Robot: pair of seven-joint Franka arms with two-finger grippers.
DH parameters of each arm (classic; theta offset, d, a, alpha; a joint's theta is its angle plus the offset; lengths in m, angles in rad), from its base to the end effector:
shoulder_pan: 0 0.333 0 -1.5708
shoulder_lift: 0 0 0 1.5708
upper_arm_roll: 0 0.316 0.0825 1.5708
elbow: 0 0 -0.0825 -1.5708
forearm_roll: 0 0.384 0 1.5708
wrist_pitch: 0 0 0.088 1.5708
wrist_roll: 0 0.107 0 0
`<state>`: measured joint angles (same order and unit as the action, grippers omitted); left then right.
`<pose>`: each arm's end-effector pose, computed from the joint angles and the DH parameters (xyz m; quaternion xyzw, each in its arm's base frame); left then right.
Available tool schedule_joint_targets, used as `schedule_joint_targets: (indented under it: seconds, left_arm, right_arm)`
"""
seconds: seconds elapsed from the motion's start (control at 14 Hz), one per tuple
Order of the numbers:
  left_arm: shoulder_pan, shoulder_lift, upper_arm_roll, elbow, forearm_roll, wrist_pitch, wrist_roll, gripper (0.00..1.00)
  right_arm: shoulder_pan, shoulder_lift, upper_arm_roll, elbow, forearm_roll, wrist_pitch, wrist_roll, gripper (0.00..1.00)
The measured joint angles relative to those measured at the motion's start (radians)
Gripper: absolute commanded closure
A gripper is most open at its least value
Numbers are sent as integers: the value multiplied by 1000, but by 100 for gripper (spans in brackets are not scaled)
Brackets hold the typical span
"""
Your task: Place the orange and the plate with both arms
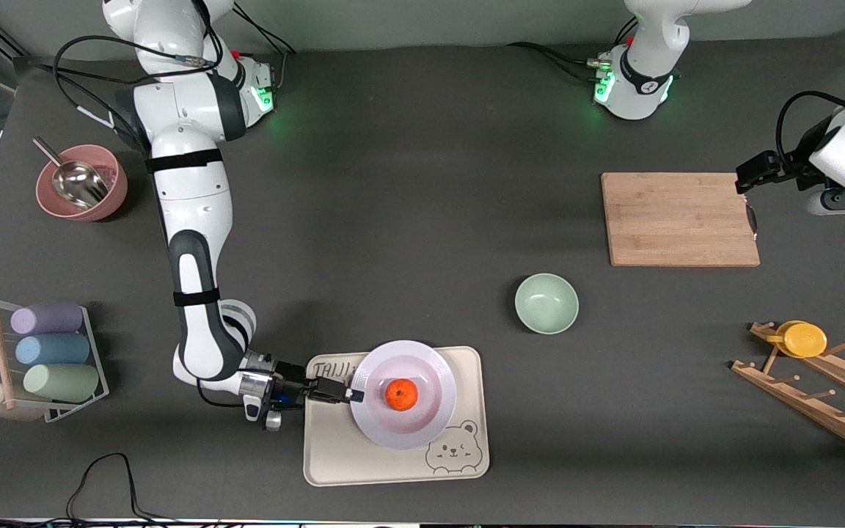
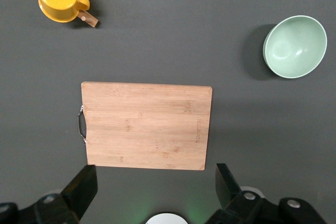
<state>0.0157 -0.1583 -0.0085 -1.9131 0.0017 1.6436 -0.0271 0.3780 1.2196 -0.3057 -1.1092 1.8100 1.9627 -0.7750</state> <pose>0.4998 0.0035 0.5528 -0.9983 -0.0171 0.0556 0.0021 0.7375 0.1986 0.0909 -0.8201 0.0281 -0.0976 0.5632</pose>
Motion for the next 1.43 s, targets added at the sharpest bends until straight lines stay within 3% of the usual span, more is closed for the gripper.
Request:
schedule_joint_targets:
  seconds: [0.43,0.64,0.71,0.86,0.93,1.0,1.07,1.43]
  left_arm:
    - [0,0,0,0,0,0,0,0]
    - [0,0,0,0,1,0,0,0]
    - [0,0,0,0,1,0,0,0]
    - [0,0,0,0,1,0,0,0]
    - [0,0,0,0,1,0,0,0]
    - [0,0,0,0,1,0,0,0]
    - [0,0,0,0,1,0,0,0]
    - [1,0,0,0,1,0,0,0]
  right_arm:
    - [-14,-49,-8,11,-214,0,105,51]
    - [-33,-93,-10,13,-409,0,136,49]
    - [-39,-113,-10,15,-500,0,140,41]
    - [-52,-161,-10,19,-682,-5,151,35]
    - [-62,-188,-11,19,-756,-26,154,19]
    - [-73,-214,-13,20,-821,-62,155,13]
    - [-85,-238,-18,21,-876,-97,156,0]
    - [-153,-386,-30,-2,-1155,-209,157,0]
